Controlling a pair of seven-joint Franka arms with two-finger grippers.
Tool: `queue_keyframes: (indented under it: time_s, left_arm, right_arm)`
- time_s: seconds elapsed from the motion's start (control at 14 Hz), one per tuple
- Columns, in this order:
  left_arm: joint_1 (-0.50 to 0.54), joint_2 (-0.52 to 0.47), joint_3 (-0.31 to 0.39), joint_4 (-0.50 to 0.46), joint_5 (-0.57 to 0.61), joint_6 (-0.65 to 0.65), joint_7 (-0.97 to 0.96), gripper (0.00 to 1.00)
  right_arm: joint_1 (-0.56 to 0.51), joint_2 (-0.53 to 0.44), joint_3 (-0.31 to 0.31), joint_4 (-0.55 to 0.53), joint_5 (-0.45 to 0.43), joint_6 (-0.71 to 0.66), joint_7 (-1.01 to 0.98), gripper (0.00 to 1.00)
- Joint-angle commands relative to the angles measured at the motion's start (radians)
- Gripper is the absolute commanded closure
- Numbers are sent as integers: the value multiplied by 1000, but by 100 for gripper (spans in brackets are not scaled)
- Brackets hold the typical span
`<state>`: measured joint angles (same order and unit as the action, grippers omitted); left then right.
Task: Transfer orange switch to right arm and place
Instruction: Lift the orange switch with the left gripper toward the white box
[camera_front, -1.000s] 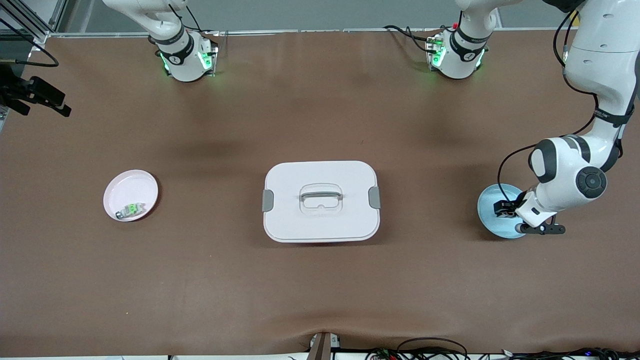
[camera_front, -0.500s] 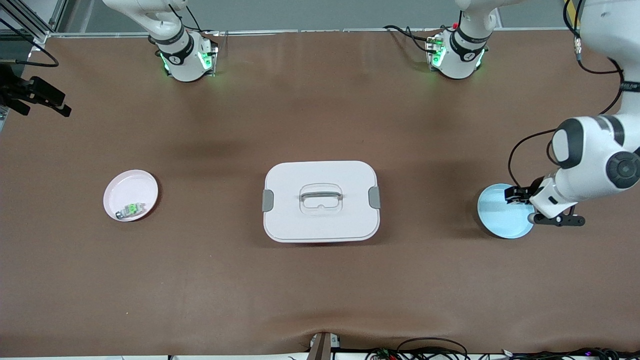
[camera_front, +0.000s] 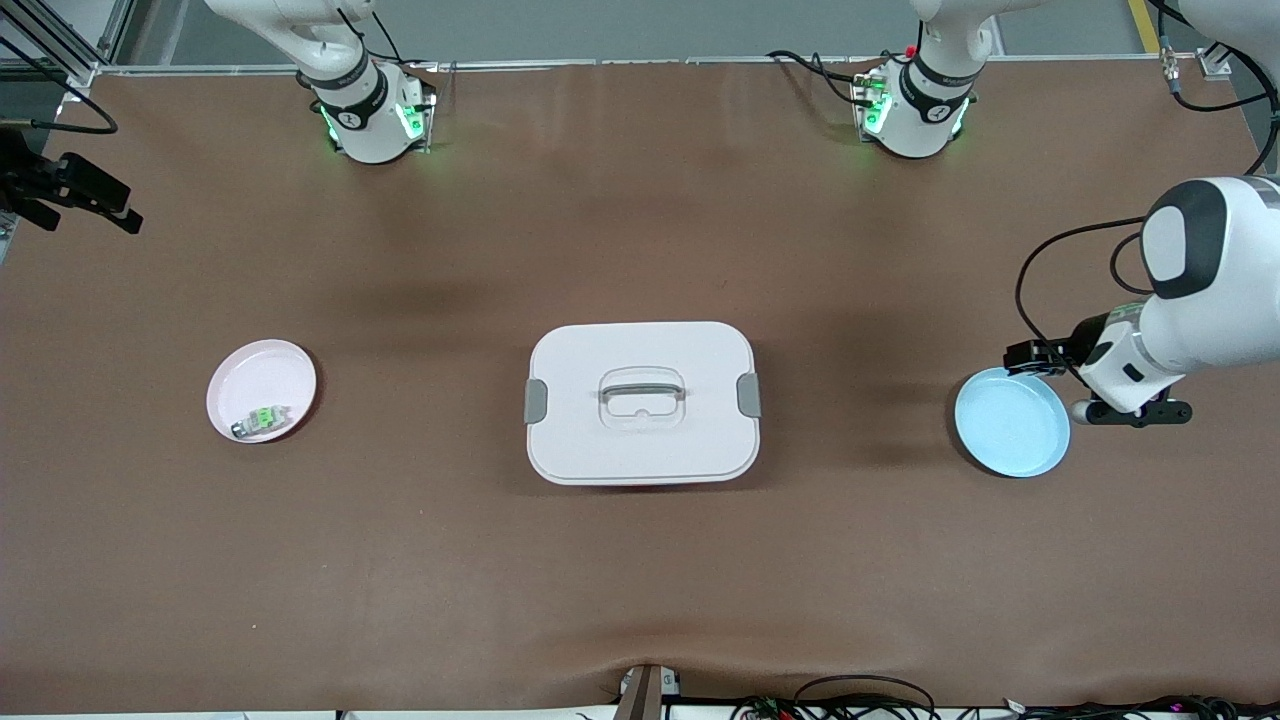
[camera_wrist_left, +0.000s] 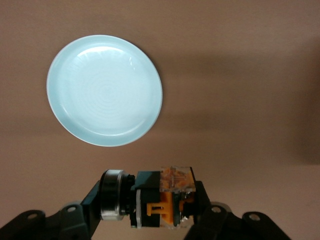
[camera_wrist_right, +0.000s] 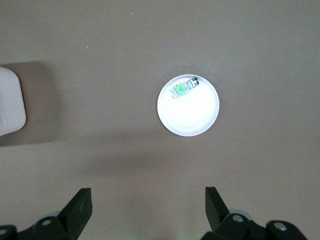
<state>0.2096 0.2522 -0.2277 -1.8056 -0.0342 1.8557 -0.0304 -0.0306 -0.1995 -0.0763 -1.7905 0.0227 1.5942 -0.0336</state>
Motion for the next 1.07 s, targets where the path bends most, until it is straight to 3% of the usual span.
queue_keyframes:
  time_s: [0.0, 0.57, 1.0]
  left_arm:
    - [1, -8, -68, 57, -13, -79, -115, 100]
    - [-18, 27, -283, 140, -42, -82, -523, 100]
    - [-125, 127, -292, 262, -128, -82, -752, 100]
  right_arm:
    - [-9, 12, 13, 20, -9, -13, 9, 0]
    - [11, 35, 20, 20, 3, -13, 12, 0]
    - [86, 69, 20, 20, 3, -2, 87, 0]
